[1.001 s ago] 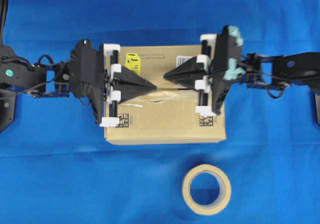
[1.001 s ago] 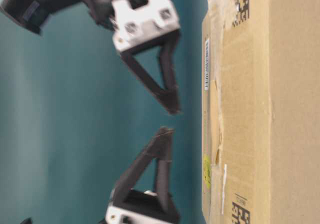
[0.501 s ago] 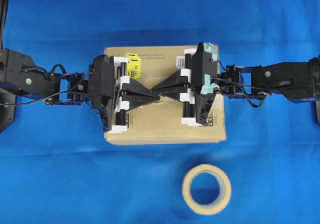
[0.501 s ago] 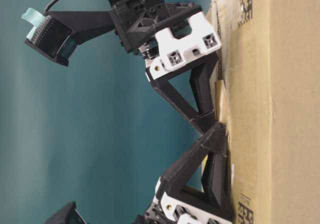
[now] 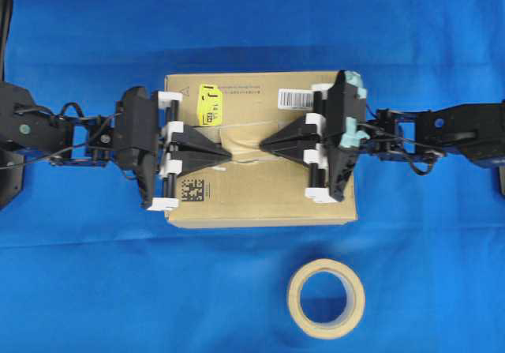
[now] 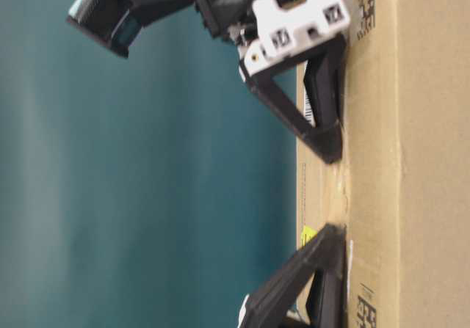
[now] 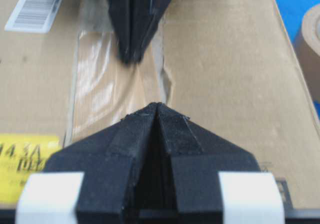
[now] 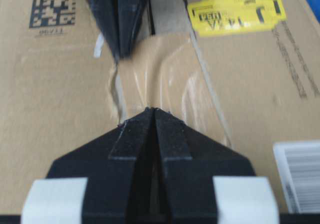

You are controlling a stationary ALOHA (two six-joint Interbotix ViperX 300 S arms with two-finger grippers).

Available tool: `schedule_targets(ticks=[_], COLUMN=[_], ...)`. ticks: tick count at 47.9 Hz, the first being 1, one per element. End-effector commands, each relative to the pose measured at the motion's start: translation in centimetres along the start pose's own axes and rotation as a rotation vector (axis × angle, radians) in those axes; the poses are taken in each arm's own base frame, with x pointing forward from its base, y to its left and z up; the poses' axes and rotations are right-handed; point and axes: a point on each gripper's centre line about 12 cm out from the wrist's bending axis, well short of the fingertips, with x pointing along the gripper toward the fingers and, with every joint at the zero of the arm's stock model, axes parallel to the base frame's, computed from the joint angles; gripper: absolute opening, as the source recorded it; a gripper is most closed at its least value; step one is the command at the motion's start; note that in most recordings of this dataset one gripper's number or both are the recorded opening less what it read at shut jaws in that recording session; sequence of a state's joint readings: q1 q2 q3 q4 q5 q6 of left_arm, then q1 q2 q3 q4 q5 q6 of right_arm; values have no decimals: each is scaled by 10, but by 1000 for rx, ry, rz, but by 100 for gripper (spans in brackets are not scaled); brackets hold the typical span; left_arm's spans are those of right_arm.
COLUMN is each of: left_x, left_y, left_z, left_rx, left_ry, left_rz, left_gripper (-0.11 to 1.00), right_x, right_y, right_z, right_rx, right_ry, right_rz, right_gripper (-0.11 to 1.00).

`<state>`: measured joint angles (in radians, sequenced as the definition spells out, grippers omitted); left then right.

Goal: Apply tape along the seams of the closed cardboard box to seal it securely.

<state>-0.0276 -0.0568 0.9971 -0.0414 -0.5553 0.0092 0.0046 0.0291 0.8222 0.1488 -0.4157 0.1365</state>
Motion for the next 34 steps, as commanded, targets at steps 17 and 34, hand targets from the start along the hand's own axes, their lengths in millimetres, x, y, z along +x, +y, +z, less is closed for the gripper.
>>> schedule_targets(ticks=[17, 34], left_x=[-15, -66], left_y=[-6, -5], left_z=[4, 76], left_rx=[-1, 62], left_ry=[-21, -255], left_rz=[-19, -13], left_gripper=[0, 0], right_x=[-21, -94], right_y=[21, 29], right_z=[6, 73], right_rx=[-16, -80], right_ry=[-32, -201], right_rz=[58, 103], right_gripper=[-2, -2])
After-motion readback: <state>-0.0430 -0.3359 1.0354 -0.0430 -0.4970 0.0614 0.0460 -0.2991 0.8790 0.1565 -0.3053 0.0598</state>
